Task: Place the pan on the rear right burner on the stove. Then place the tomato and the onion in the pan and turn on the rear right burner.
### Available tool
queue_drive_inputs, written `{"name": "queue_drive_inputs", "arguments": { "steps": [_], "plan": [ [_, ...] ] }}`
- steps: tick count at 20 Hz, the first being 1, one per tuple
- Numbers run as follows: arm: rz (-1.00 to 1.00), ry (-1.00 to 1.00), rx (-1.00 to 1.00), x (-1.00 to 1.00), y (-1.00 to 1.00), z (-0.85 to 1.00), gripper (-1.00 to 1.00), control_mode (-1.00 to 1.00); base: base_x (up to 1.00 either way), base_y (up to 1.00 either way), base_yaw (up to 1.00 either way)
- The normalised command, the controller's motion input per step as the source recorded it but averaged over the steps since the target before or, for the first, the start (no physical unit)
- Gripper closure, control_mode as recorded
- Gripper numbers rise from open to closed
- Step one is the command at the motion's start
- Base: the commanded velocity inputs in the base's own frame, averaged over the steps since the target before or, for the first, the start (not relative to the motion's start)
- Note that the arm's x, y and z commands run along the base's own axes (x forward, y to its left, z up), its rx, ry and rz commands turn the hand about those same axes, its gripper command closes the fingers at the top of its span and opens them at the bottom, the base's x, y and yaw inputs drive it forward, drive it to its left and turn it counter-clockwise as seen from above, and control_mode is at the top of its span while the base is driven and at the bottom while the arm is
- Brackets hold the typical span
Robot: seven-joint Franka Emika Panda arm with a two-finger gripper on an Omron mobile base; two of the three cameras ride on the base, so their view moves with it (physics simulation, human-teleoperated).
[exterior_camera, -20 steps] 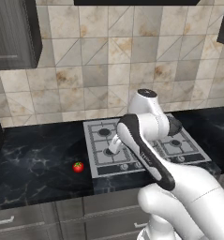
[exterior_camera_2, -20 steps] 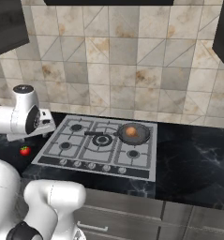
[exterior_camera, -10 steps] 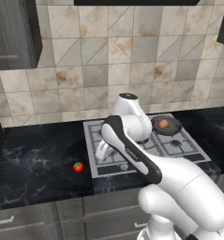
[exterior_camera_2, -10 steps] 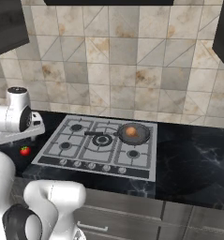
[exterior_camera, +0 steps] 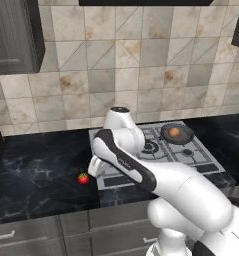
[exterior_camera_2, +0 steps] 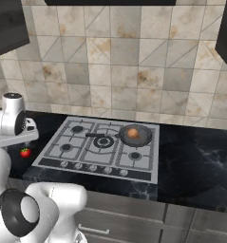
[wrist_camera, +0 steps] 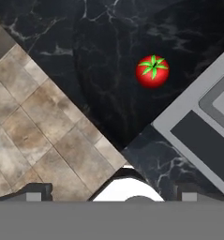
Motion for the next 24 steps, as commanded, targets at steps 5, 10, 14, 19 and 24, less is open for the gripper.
{"name": "queue_drive_inputs", "arguments": {
  "steps": [5, 10, 14, 19, 24],
  "plan": [
    [0.0, 0.03, 0.0, 0.13, 0.24, -0.22, -1.0, -1.0, 0.0, 0.0, 0.0],
    [0.0, 0.0, -0.05, 0.16, 0.04, -0.18, -1.0, -1.0, 0.0, 0.0, 0.0],
    [0.0, 0.0, -0.02, 0.22, 0.01, -0.16, -1.0, -1.0, 0.0, 0.0, 0.0],
    [0.0, 0.0, 0.0, 0.25, 0.02, -0.15, -1.0, -1.0, 0.0, 0.0, 0.0],
    [0.0, 0.0, 0.0, 0.23, 0.12, -0.2, -1.0, -1.0, 0.0, 0.0, 0.0]
  ]
}}
